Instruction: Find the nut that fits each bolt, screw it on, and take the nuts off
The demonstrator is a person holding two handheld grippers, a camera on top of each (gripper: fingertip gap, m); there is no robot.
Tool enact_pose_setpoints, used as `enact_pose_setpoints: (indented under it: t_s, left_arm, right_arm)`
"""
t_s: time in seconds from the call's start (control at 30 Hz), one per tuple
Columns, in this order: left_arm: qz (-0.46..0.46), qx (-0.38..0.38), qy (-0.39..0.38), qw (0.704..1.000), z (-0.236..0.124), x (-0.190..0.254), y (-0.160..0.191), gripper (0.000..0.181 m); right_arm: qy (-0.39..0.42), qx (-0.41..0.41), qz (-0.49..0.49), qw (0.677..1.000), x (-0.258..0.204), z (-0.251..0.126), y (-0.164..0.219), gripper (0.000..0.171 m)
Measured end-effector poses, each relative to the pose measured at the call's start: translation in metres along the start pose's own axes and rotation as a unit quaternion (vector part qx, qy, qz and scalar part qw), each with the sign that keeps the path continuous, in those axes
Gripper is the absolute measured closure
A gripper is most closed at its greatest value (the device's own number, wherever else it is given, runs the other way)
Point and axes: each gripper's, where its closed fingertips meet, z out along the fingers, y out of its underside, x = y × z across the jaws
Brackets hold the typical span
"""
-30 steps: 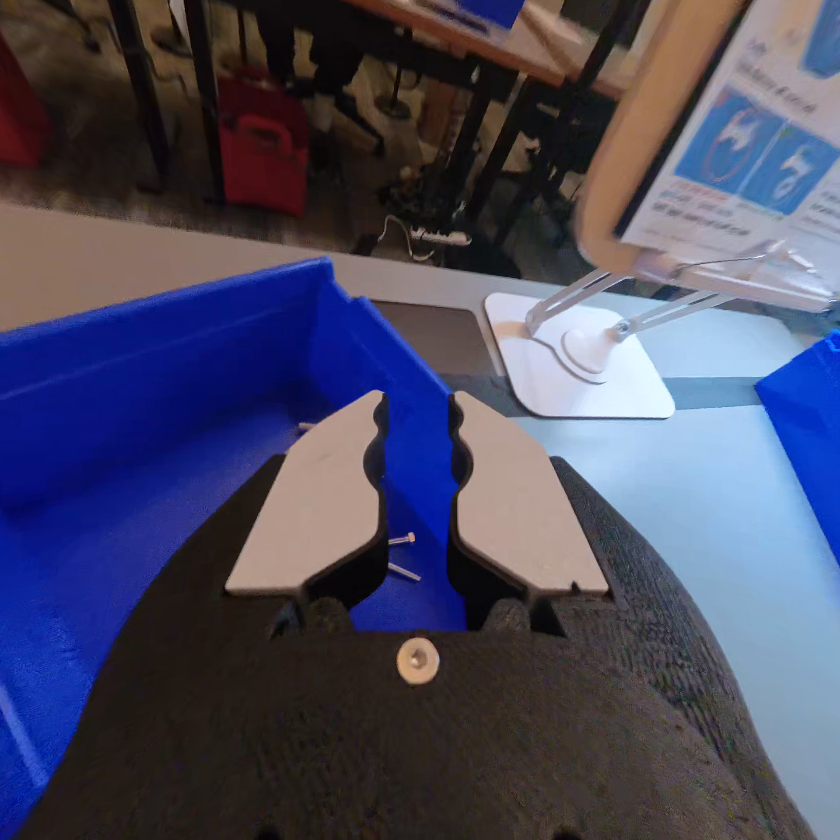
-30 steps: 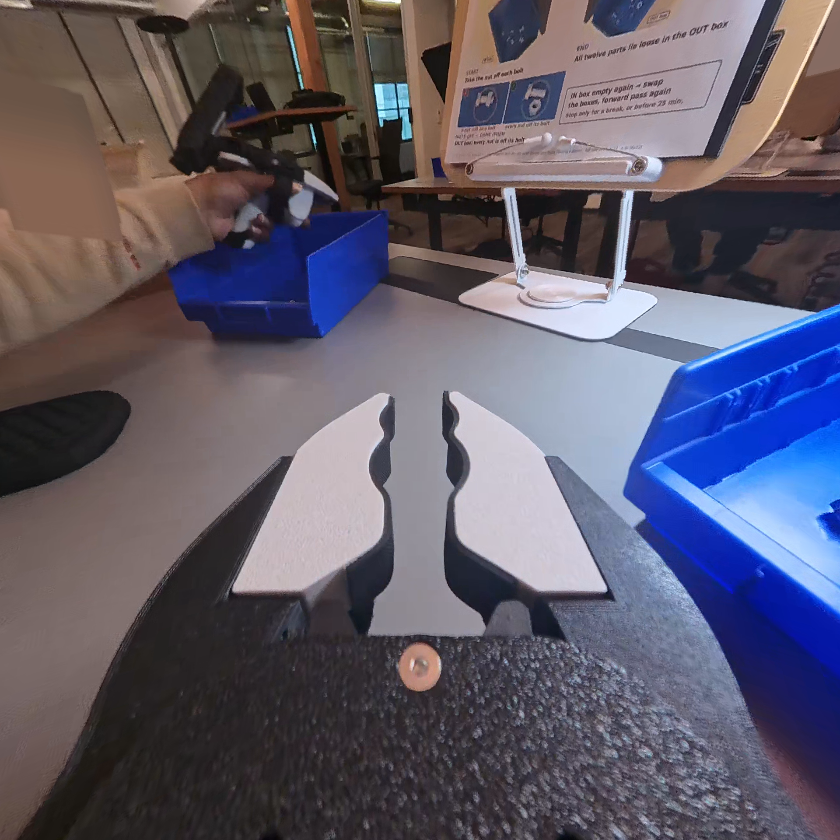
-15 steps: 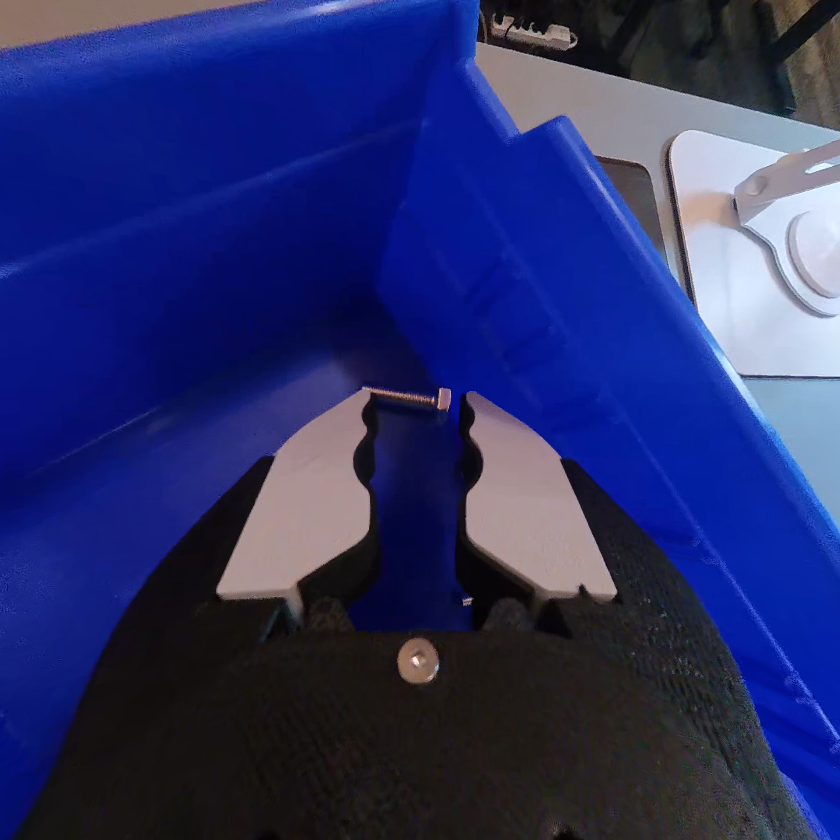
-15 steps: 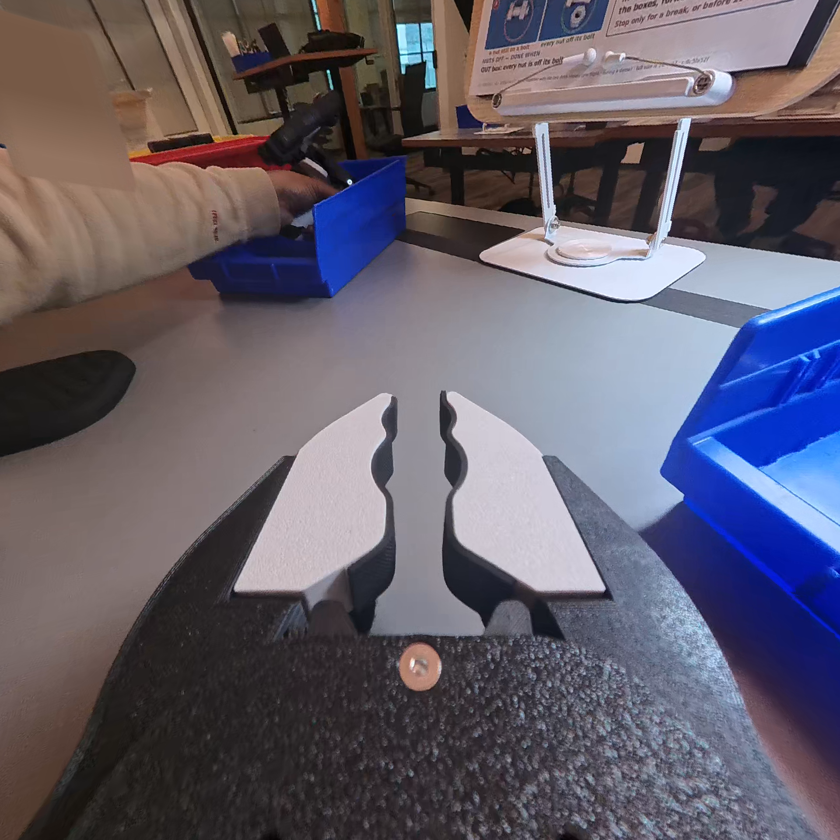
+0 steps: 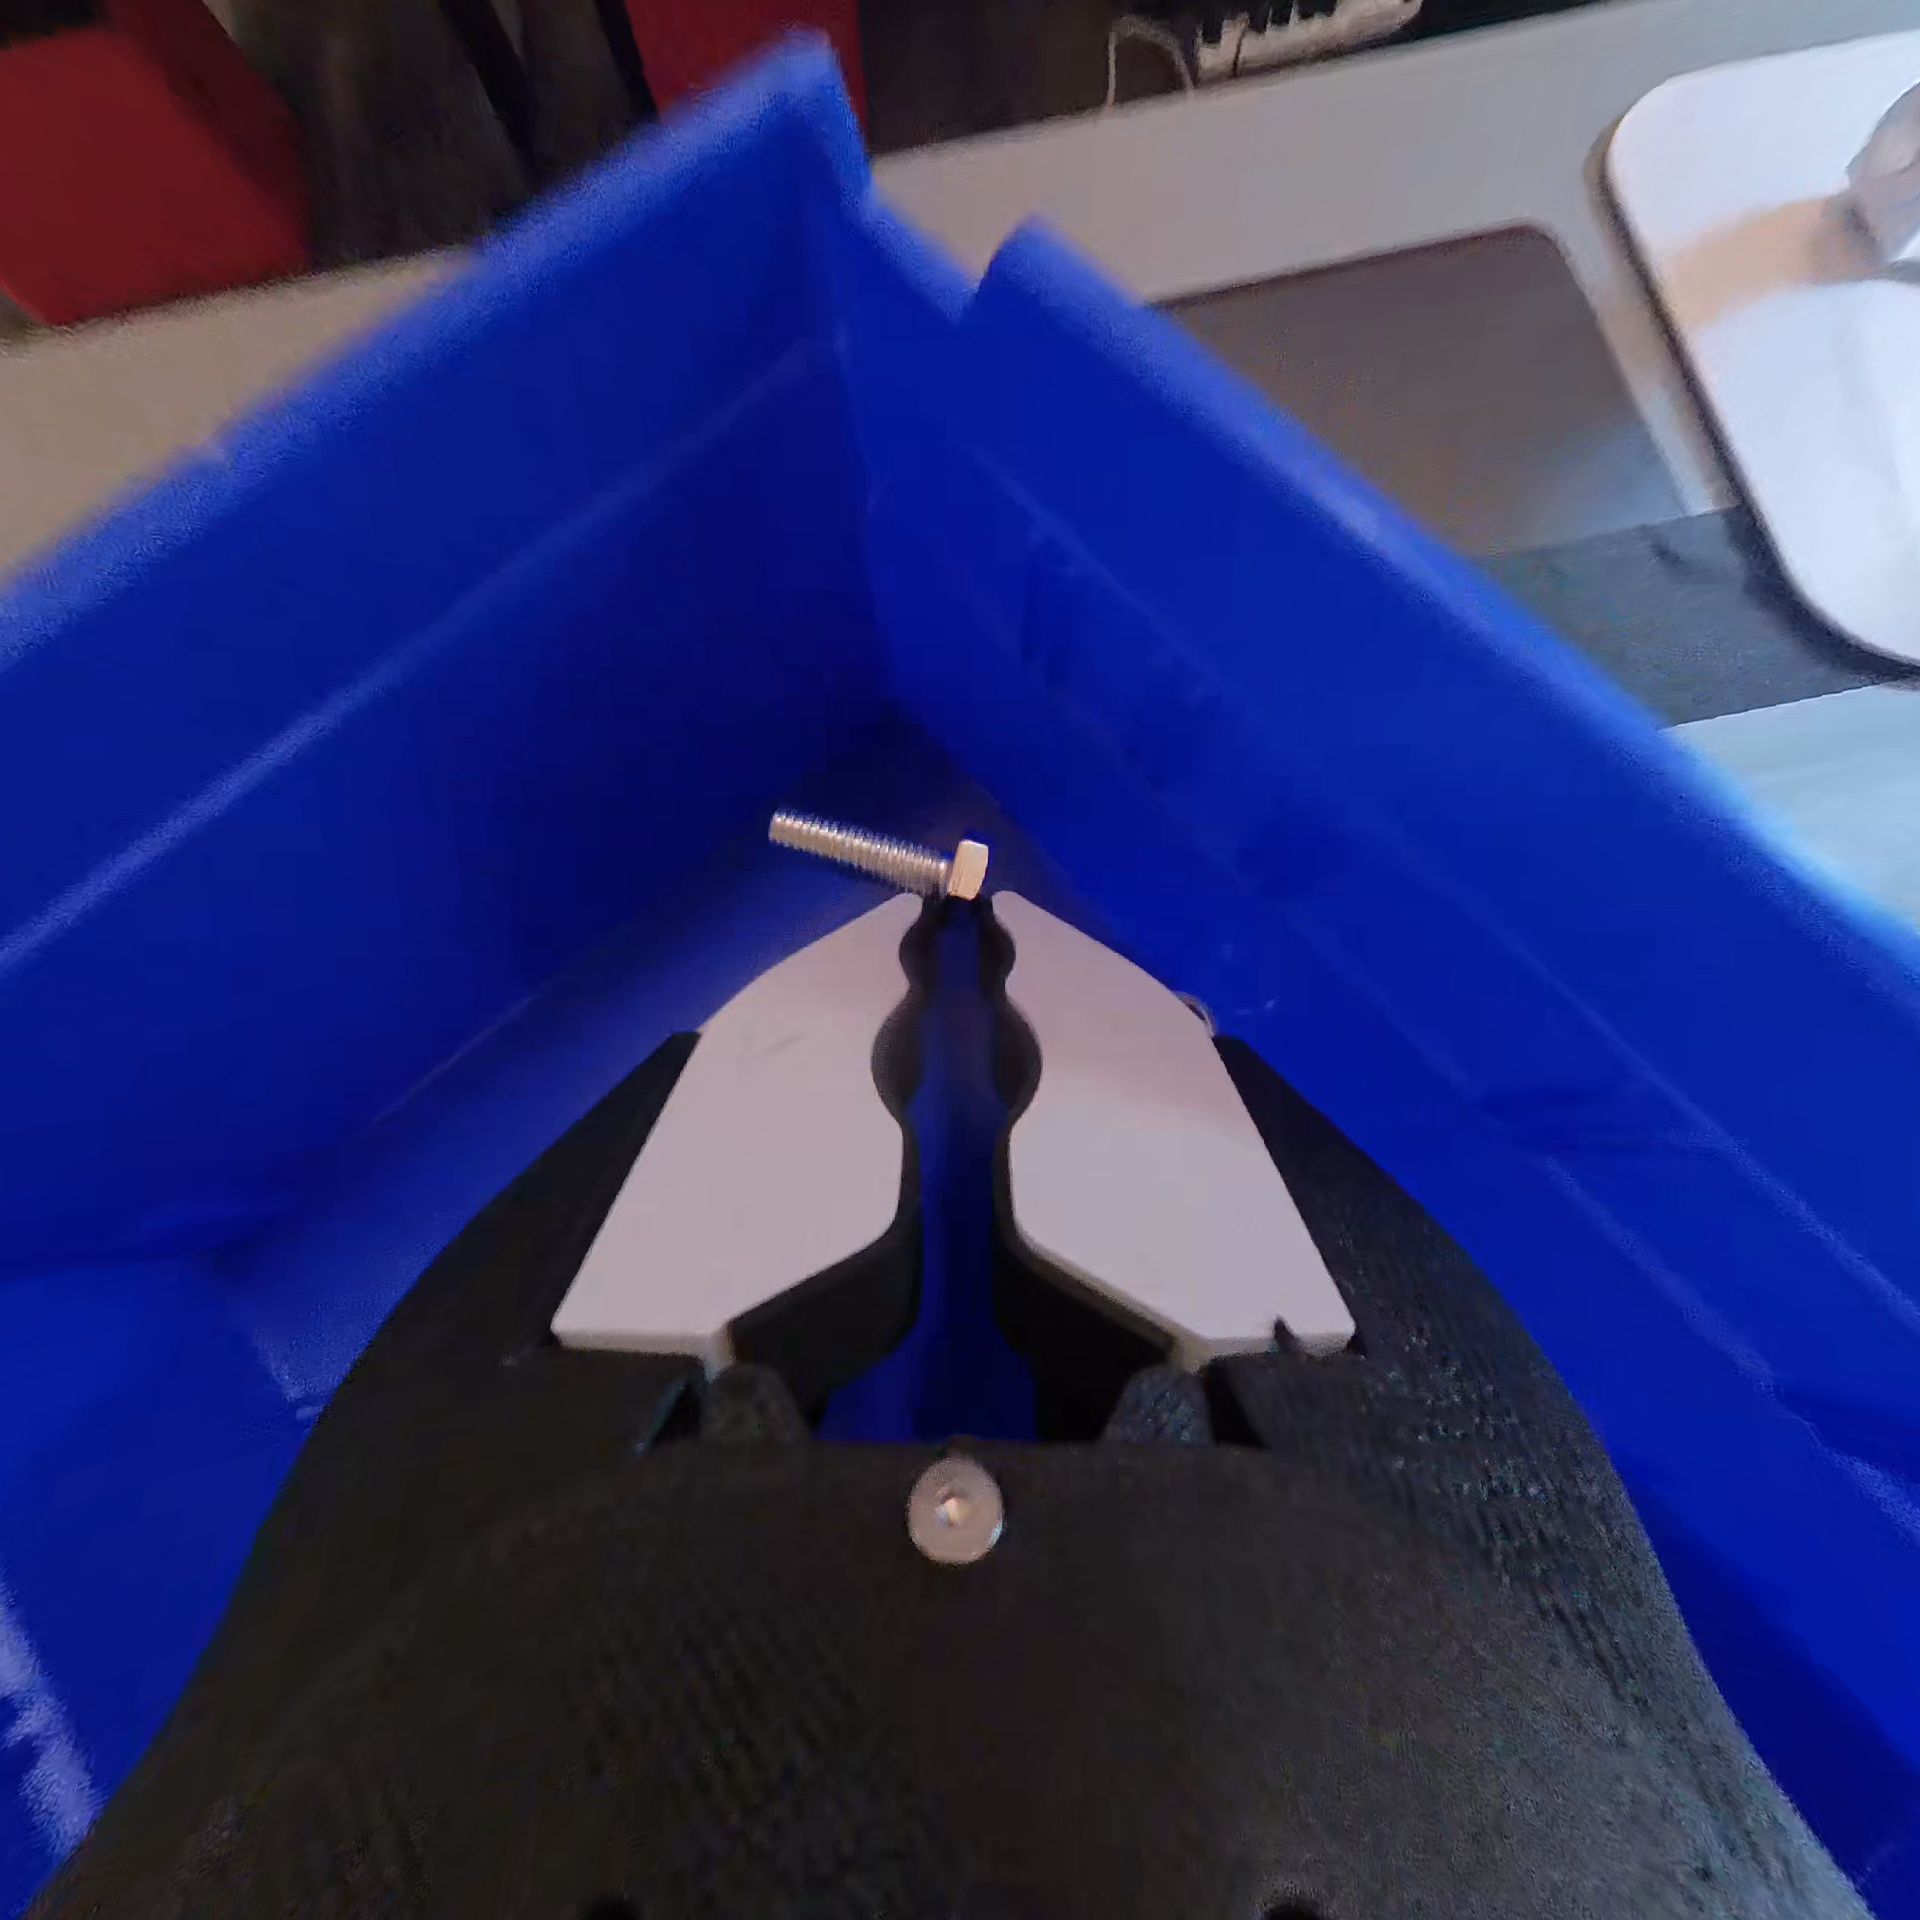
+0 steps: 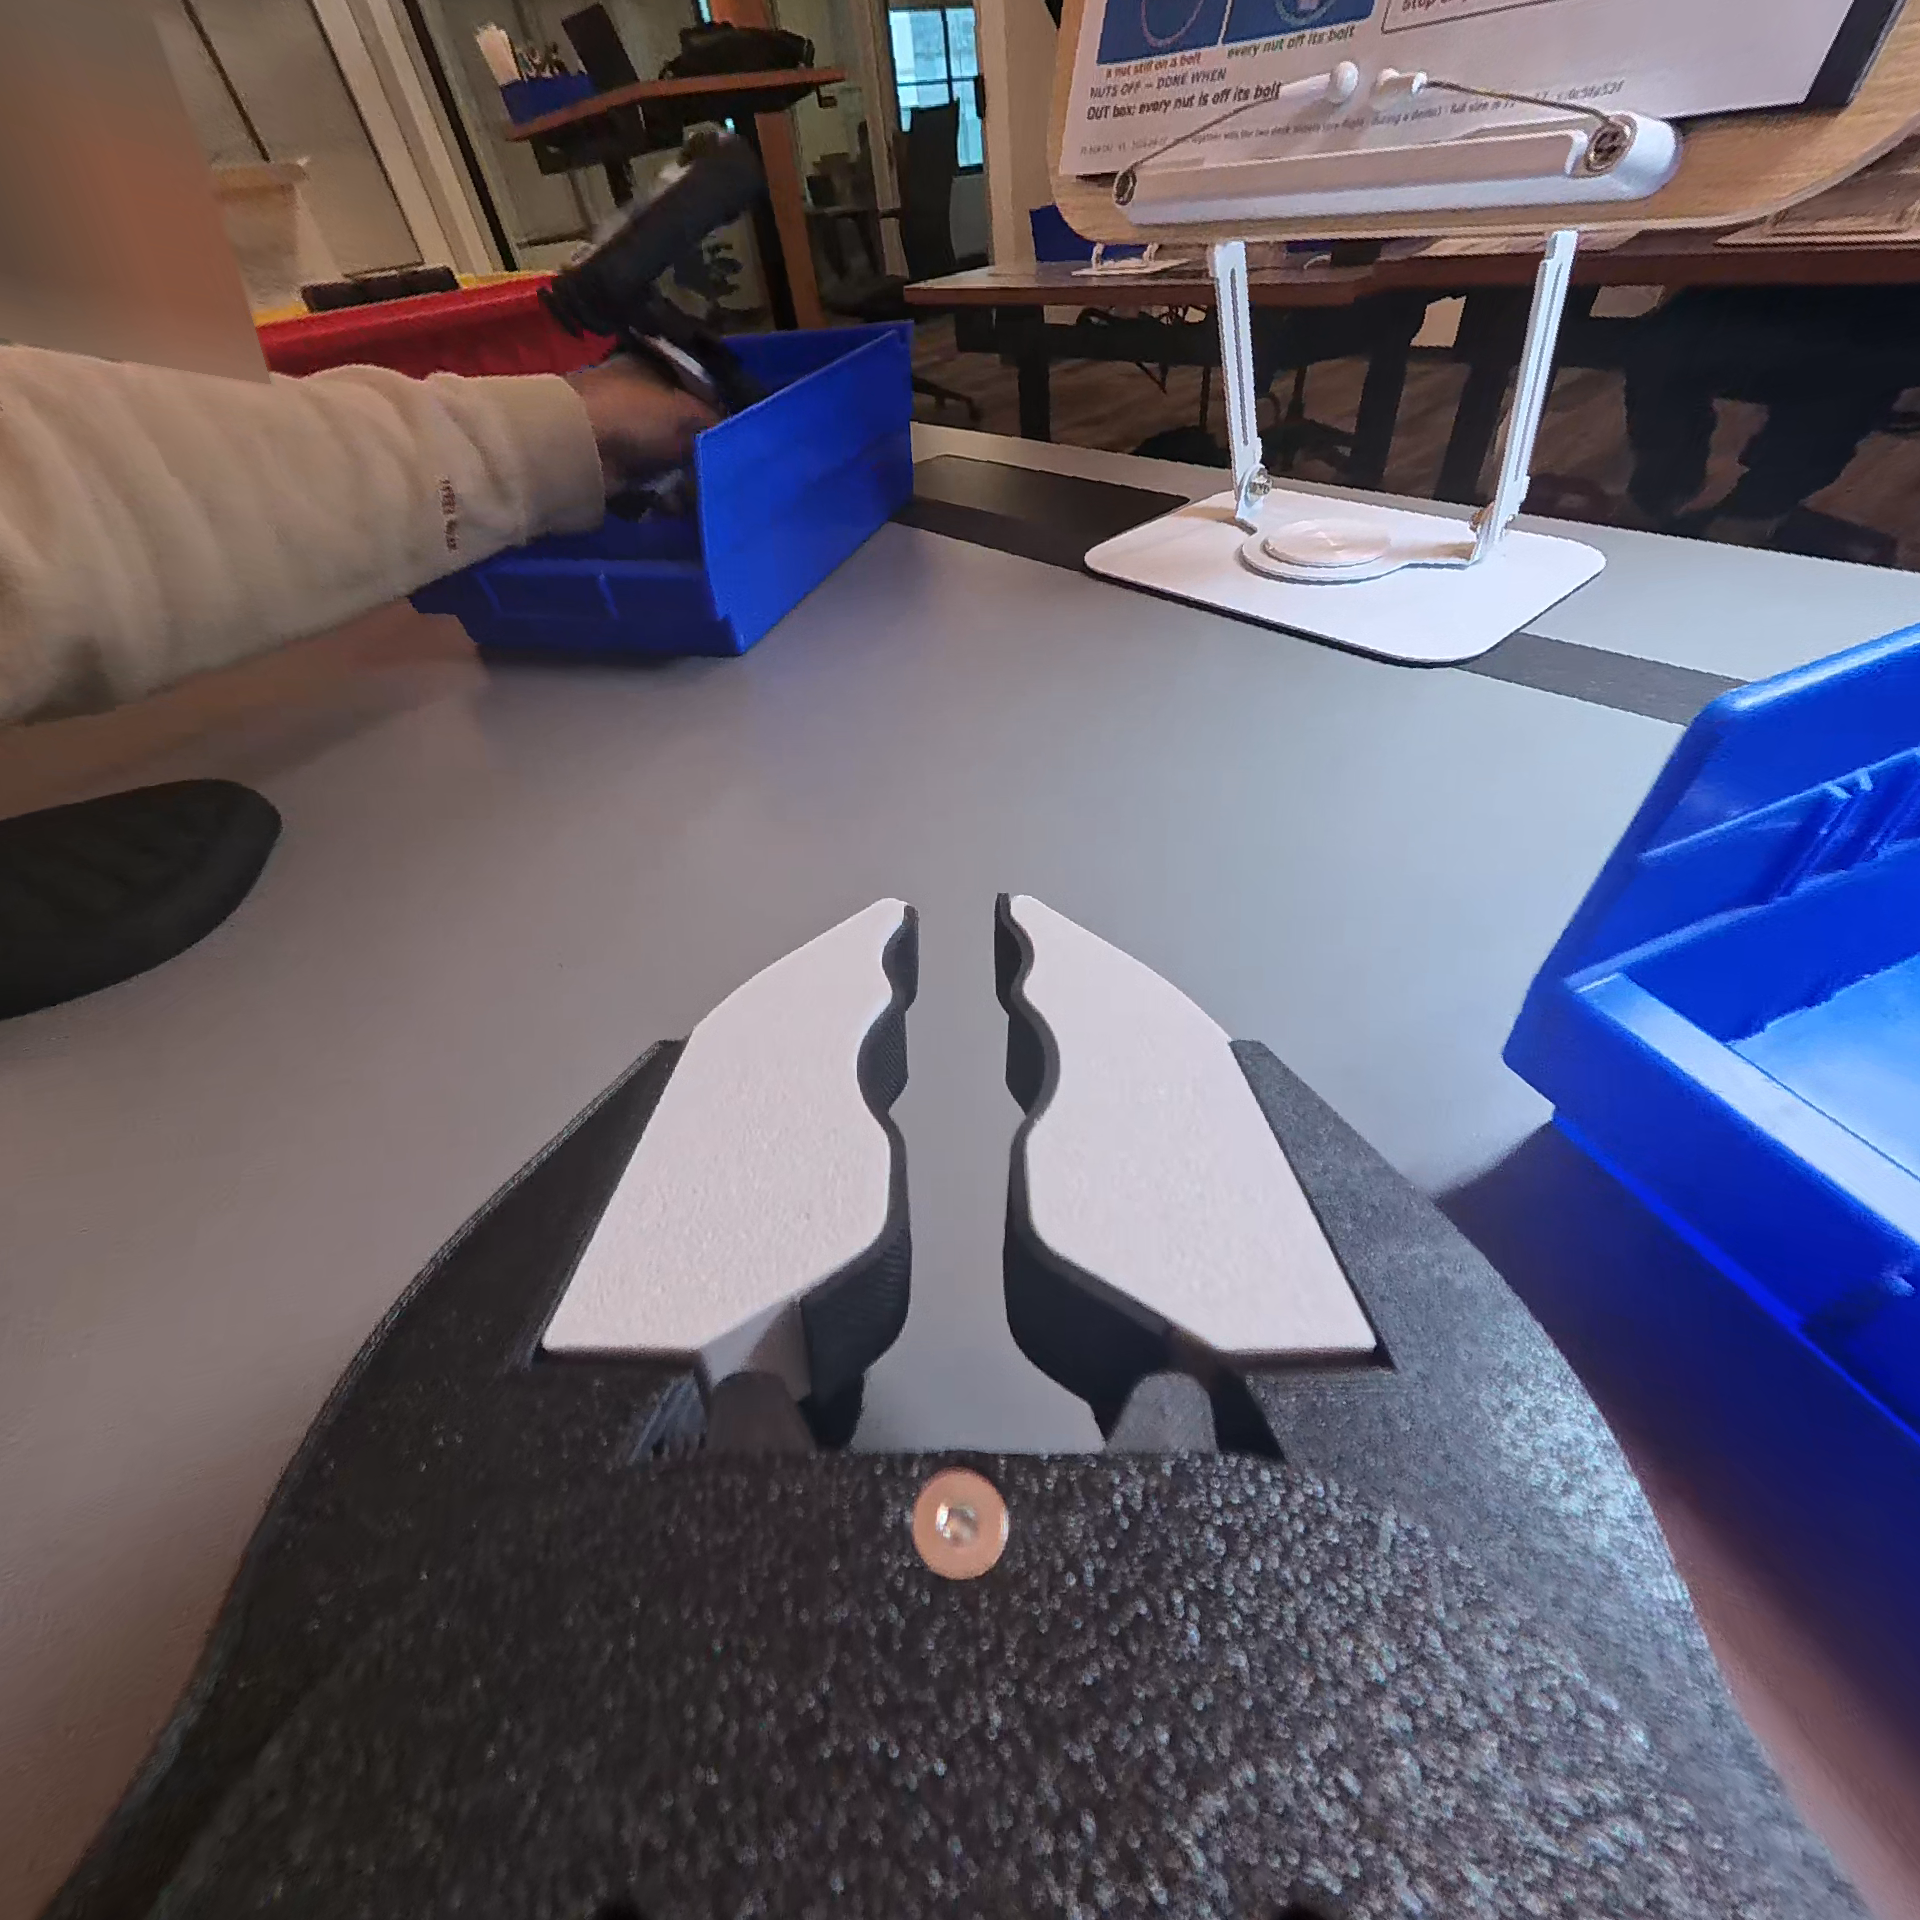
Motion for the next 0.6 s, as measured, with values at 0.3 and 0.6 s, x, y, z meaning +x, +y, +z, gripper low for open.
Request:
enact_pose_setpoints:
  t_s: [0.3, 0.6]
  left_arm:
    - [0.326, 0.287, -0.085, 0.897, -0.164, 0.124, -0.058, 0.173]
    - [0.504, 0.456, -0.003, 0.733, -0.278, 0.329, 0.011, 0.174]
  right_arm:
    - [-0.035, 0.008, 0.008, 0.999, -0.013, 0.005, -0.011, 0.154]
    - [-0.170, 0.080, 0.031, 0.982, -0.072, 0.036, -0.090, 0.141]
